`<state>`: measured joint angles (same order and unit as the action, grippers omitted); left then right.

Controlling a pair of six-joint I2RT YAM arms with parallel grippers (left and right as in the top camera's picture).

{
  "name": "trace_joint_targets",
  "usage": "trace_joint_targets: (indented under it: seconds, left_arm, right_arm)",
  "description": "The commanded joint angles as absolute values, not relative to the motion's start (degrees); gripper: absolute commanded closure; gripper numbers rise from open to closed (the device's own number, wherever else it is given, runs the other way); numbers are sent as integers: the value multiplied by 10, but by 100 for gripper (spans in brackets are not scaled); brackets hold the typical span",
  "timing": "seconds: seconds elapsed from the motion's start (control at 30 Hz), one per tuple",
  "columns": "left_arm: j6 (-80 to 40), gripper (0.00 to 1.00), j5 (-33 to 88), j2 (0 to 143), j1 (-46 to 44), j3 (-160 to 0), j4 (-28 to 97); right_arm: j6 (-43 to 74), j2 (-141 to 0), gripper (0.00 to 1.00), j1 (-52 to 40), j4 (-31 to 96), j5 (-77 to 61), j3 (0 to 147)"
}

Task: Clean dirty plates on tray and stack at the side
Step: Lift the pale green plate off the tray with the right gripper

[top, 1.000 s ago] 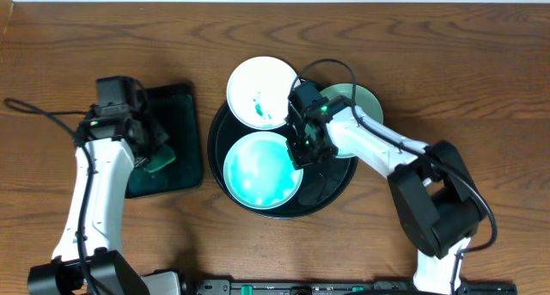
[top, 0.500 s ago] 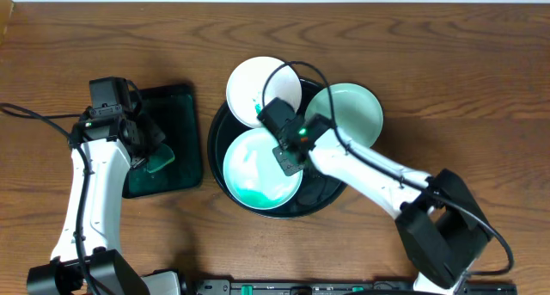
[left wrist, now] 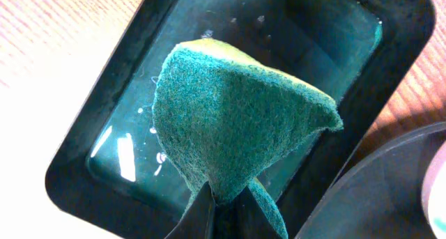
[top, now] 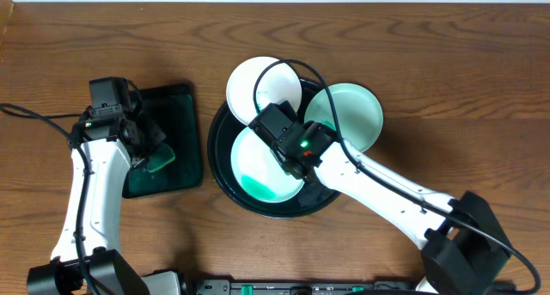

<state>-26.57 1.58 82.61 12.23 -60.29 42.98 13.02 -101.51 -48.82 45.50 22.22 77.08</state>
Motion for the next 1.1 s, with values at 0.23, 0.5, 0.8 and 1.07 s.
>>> trace_joint_targets:
  seconds: [0.23,0.5,0.8,1.07]
  left_arm:
    - [-245,93,54,835,124,-602,411]
    - [-242,93,71,866,123,-602,410]
    - [-241,93,71,878,123,-602,409]
    - [-241,93,71,878,123,-602,409]
  right_arm:
    - [73,-965,99,-487,427,342,776]
    - [24,-937,99,-489,418,436,776]
    - [-84,-911,99,-515,394,576,776]
    - [-175,-911,99,-566,383,705,776]
